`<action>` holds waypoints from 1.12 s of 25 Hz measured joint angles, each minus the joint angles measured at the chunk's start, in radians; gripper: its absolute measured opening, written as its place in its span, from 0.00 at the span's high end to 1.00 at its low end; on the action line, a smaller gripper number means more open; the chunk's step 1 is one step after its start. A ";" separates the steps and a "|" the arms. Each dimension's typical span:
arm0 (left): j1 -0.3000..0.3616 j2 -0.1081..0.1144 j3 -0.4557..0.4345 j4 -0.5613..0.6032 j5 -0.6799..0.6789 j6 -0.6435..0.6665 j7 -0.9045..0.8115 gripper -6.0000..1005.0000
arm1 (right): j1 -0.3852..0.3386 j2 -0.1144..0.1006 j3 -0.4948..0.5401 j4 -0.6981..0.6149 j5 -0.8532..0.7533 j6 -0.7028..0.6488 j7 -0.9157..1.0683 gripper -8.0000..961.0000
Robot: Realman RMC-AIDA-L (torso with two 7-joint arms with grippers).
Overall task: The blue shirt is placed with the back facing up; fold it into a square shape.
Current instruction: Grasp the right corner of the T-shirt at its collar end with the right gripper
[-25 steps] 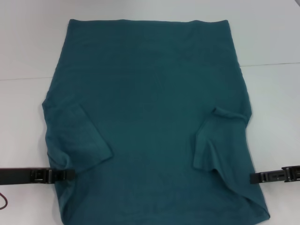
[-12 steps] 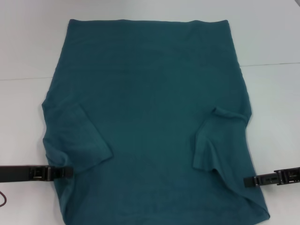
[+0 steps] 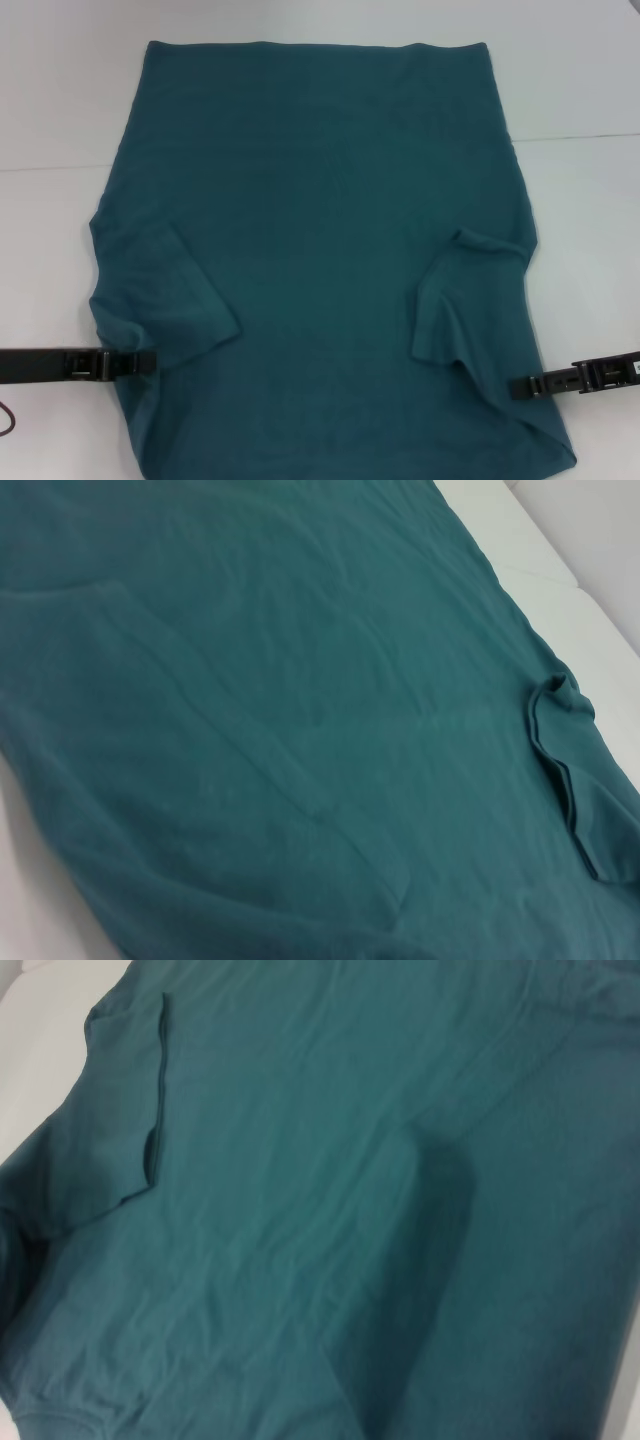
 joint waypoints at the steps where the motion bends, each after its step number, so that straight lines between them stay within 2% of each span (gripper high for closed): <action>1: -0.001 0.000 0.000 0.000 0.000 0.000 0.000 0.98 | 0.002 0.000 0.000 0.000 0.000 0.000 0.000 0.08; 19: -0.005 0.002 0.000 -0.007 0.000 -0.005 0.004 0.98 | 0.042 0.024 0.001 0.000 0.040 -0.072 -0.022 0.08; 24: -0.005 0.002 0.002 -0.010 -0.008 -0.008 0.007 0.98 | 0.042 0.016 0.003 0.000 0.055 -0.103 -0.018 0.08; 28: -0.005 0.002 0.002 -0.011 -0.009 -0.009 0.009 0.98 | 0.042 0.002 -0.002 0.000 0.030 -0.104 0.000 0.08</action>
